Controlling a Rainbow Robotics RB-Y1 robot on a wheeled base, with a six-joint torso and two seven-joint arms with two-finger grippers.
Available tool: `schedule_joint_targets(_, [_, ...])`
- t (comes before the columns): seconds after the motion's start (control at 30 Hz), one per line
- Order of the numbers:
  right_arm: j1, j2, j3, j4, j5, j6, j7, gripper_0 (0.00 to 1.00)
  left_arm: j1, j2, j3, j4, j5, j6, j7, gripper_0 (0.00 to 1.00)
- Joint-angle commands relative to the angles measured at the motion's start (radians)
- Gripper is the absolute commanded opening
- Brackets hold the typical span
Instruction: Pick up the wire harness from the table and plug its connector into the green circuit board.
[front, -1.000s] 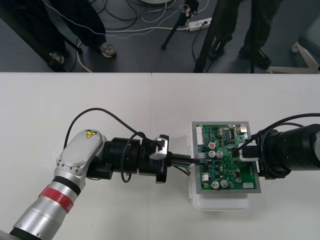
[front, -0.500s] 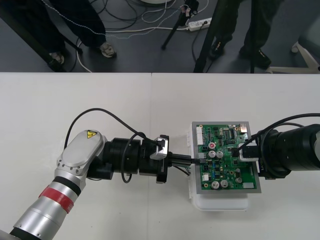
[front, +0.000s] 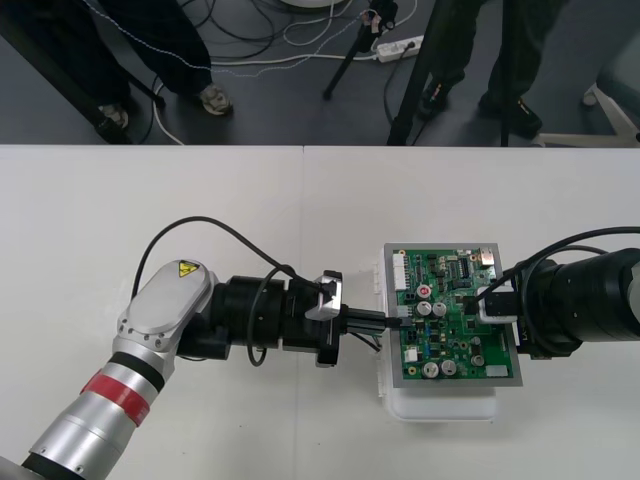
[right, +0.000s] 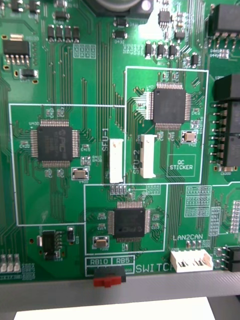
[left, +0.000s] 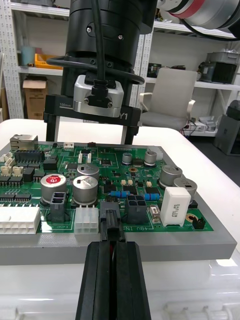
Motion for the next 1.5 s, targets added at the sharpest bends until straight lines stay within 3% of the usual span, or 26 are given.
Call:
schedule_joint_targets(0.03, [-0.022, 0.016, 0.004, -0.025, 0.008, -0.01, -0.056, 1.0, -0.034, -0.047, -0.031, -0.013, -0.014, 0.039, -0.012, 0.0])
schedule_joint_targets(0.93, [-0.022, 0.016, -0.016, -0.025, 0.012, -0.025, -0.053, 1.0, -0.029, -0.029, -0.02, -0.013, -0.003, 0.041, -0.01, 0.0])
schedule_joint_targets(0.97, [-0.022, 0.016, -0.016, -0.025, 0.012, -0.027, -0.056, 1.0, -0.028, -0.023, -0.02, -0.013, 0.002, 0.042, -0.01, 0.04])
schedule_joint_targets(1.03, [-0.022, 0.016, -0.016, -0.025, 0.014, -0.027, -0.057, 1.0, -0.025, -0.007, -0.017, -0.013, 0.011, 0.041, -0.01, 0.38])
schedule_joint_targets(1.07, [-0.022, 0.016, -0.018, -0.025, 0.014, -0.025, -0.057, 1.0, -0.025, 0.0, -0.012, -0.013, 0.017, 0.041, -0.012, 0.61])
schedule_joint_targets(1.13, [-0.022, 0.016, -0.018, -0.025, 0.014, -0.027, -0.057, 1.0, -0.022, 0.016, -0.003, -0.013, 0.029, 0.039, -0.015, 0.79])
schedule_joint_targets(1.23, [-0.022, 0.016, -0.019, -0.025, 0.014, -0.025, -0.056, 1.0, -0.006, 0.05, 0.025, -0.027, 0.038, 0.032, -0.019, 0.92])
schedule_joint_targets(1.5, [-0.022, 0.004, -0.023, -0.025, 0.011, -0.027, -0.056, 1.0, 0.083, 0.152, 0.109, -0.169, 0.043, 0.03, 0.002, 0.99])
